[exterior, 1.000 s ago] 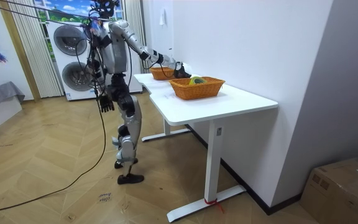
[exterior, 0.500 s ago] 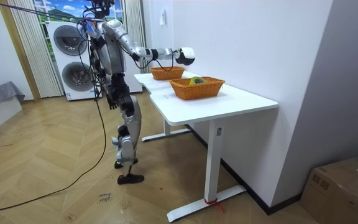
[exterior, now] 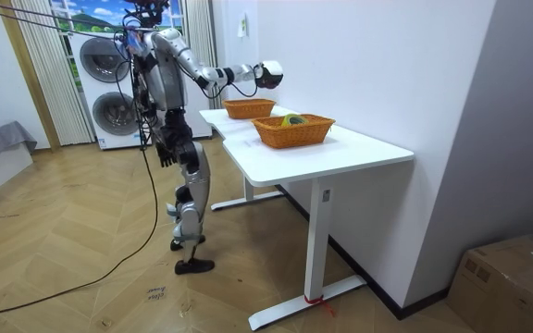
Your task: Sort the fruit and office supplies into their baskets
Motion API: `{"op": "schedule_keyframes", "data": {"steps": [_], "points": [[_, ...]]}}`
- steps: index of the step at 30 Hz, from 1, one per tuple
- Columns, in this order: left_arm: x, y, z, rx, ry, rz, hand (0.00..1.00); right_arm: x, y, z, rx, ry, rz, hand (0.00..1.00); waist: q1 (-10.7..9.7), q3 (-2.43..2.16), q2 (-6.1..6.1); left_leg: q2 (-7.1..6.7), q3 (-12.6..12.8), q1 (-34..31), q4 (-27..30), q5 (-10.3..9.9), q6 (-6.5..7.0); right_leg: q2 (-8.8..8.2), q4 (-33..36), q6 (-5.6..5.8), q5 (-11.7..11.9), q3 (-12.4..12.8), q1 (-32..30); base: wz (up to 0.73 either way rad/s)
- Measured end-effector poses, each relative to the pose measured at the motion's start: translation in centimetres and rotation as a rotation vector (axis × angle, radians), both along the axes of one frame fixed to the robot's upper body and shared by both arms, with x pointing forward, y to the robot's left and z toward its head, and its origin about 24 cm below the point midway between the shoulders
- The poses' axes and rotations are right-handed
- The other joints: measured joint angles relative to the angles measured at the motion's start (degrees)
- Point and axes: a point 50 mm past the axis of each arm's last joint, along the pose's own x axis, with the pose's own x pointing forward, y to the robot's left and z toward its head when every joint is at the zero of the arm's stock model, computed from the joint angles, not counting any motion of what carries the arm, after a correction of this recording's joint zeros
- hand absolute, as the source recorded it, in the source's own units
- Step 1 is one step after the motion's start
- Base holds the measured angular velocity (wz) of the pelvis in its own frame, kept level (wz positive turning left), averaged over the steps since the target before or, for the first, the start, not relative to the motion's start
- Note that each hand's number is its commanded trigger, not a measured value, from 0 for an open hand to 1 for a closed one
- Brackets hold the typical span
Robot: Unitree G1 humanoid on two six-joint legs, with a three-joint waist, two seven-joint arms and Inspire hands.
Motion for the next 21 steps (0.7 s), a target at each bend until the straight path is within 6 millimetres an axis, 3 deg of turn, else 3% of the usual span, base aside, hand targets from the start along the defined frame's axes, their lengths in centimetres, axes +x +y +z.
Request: {"op": "schedule_keyframes", "data": {"steps": [6,9,15,21], "points": [[0.0,0.0,0.0,0.000,0.006,-0.012,0.00,-0.1,1.7,-0.1,-0.006,0.036,0.098,1.00,1.61,0.52,-1.10,-0.07,-0.49,-0.44,0.06,0.01,-0.01,-0.12,-0.02,0.00,0.00,-0.89,-0.16,0.04],[0.0,0.2,0.1,0.007,0.012,-0.030,0.00,-0.1,2.1,-0.3,-0.009,0.053,0.121,1.00,2.63,0.27,-1.94,-0.20,-1.29,-1.04,0.43,-0.03,0.04,-0.18,-0.04,0.00,0.00,-1.60,-0.26,0.15],[-0.3,0.3,0.1,-0.002,0.049,-0.084,0.00,-0.4,4.2,-1.8,-0.066,0.125,0.193,1.00,4.88,0.44,-1.70,-0.23,-1.64,-1.03,0.44,-0.06,0.10,-0.23,-0.11,0.04,-0.02,-1.70,-0.07,0.03],[-0.9,0.3,0.1,-0.002,0.077,-0.083,0.00,-0.6,4.8,-2.7,-0.106,0.182,0.222,1.00,7.14,0.51,-1.78,-0.28,-1.86,-1.09,0.46,-0.06,0.09,-0.20,-0.11,0.13,-0.08,-1.54,-0.05,0.02]]}}
